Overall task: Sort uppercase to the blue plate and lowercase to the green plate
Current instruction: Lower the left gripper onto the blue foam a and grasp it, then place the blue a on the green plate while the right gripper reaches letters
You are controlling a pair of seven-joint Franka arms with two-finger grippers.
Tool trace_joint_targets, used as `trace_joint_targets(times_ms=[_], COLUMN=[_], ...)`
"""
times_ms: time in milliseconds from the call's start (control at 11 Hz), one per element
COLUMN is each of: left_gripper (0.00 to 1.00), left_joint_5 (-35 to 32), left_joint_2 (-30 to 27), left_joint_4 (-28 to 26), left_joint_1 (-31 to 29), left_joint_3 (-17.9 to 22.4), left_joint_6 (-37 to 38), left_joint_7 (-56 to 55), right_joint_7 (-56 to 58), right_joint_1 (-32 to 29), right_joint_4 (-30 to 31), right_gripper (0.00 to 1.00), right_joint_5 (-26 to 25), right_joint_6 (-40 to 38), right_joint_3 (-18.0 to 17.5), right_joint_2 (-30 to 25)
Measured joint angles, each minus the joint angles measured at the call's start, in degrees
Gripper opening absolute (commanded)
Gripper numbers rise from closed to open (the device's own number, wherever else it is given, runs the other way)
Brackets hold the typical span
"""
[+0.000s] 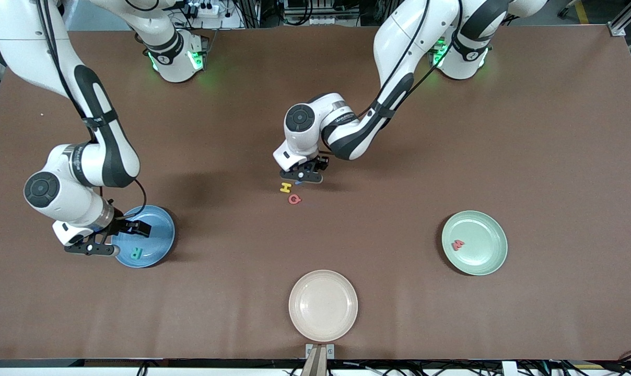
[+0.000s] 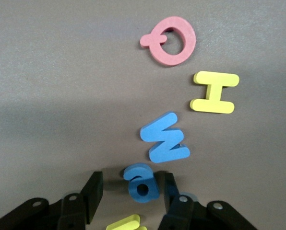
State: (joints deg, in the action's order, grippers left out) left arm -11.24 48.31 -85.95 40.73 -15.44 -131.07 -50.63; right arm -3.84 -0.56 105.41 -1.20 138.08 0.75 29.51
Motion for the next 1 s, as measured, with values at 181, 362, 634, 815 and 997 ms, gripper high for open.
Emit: trace_joint_targets(times_ms=[181, 362, 634, 815, 997], left_gripper=[0.34, 0.19, 0.02, 0.0, 0.0], left_joint_5=[0.0, 0.0, -0.1, -0.1, -0.1], left_joint_2=[0.0, 0.0, 0.1, -0.5, -3.4], left_joint_4=[0.0, 0.0, 0.2, 1.3, 2.4], left_joint_1=[0.0, 0.0, 0.0, -0.6, -3.9], left_joint_3=[0.0, 0.0, 0.1, 0.5, 0.6], left_joint_6=[0.0, 0.0, -0.1, -0.3, 1.7], left_joint_7=[0.0, 0.1, 0.2, 0.2, 0.3], right_joint_7=[0.0, 0.0, 0.0, -0.3, -2.6], right_joint_1=[0.0, 0.0, 0.0, 0.1, 0.8], right_joint_4=[0.0, 0.0, 0.0, 0.0, 0.0], right_gripper=[1.0, 1.0, 1.0, 1.0, 1.0], right_joint_5=[0.0, 0.0, 0.0, 0.0, 0.0], right_joint_6=[0.0, 0.0, 0.0, 0.0, 0.0], right_joint_3=[0.0, -0.1, -0.1, -0.2, -0.5], right_joint_2=[0.0, 0.0, 0.0, 0.0, 0.0])
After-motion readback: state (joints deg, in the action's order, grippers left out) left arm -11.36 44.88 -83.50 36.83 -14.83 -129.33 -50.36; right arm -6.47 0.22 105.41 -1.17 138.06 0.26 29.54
